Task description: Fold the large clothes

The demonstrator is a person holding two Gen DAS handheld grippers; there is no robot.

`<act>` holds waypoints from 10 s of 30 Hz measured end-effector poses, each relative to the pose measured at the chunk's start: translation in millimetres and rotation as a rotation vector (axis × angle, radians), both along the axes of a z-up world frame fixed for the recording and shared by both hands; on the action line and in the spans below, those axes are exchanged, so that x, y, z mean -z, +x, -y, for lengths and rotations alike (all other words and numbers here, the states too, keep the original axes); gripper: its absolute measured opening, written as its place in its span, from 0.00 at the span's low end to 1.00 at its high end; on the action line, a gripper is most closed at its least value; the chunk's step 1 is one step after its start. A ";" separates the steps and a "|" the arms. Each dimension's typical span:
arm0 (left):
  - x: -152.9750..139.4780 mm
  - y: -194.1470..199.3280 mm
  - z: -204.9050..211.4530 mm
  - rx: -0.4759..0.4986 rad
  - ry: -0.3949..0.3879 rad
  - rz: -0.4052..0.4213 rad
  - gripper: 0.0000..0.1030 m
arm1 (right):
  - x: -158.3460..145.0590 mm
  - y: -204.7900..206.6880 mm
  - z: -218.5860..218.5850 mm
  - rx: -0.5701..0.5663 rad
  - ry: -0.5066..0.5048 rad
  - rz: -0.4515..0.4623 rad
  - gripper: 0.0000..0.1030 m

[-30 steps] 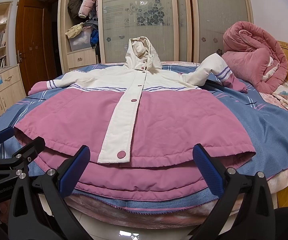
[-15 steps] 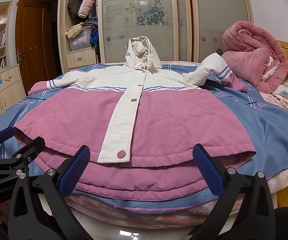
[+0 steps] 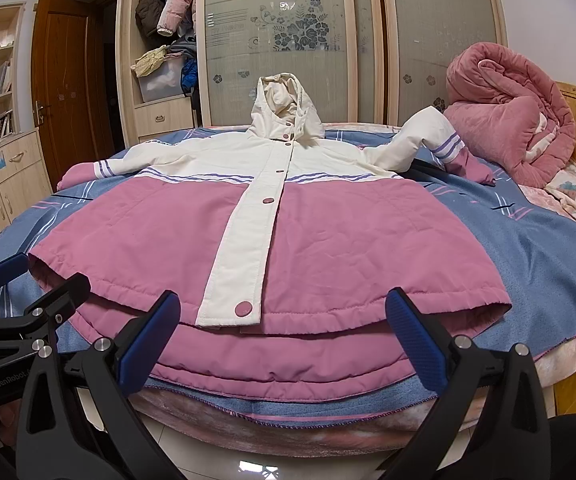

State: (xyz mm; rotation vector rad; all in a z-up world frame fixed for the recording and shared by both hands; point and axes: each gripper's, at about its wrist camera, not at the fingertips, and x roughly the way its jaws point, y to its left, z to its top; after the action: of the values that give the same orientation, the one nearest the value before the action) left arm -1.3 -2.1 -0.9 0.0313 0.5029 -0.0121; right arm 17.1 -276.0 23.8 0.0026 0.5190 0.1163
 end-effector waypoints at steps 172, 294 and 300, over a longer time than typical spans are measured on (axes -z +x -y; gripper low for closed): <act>-70.5 236.8 -70.1 0.095 -0.359 -0.083 0.98 | -88.9 317.0 -33.4 -0.217 0.001 -0.036 0.99; -35.6 345.4 -49.7 -0.150 0.182 -0.189 0.98 | -33.9 238.0 31.6 -0.101 0.114 -0.027 0.99; -53.1 202.0 -8.2 -0.005 0.159 -0.054 0.98 | -40.9 219.6 48.5 -0.065 0.094 -0.017 0.99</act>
State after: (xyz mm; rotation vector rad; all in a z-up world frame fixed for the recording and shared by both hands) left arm 200.7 6.1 52.1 0.1856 0.5569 0.0322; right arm 236.7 -324.5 64.7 0.0782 0.5303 0.2046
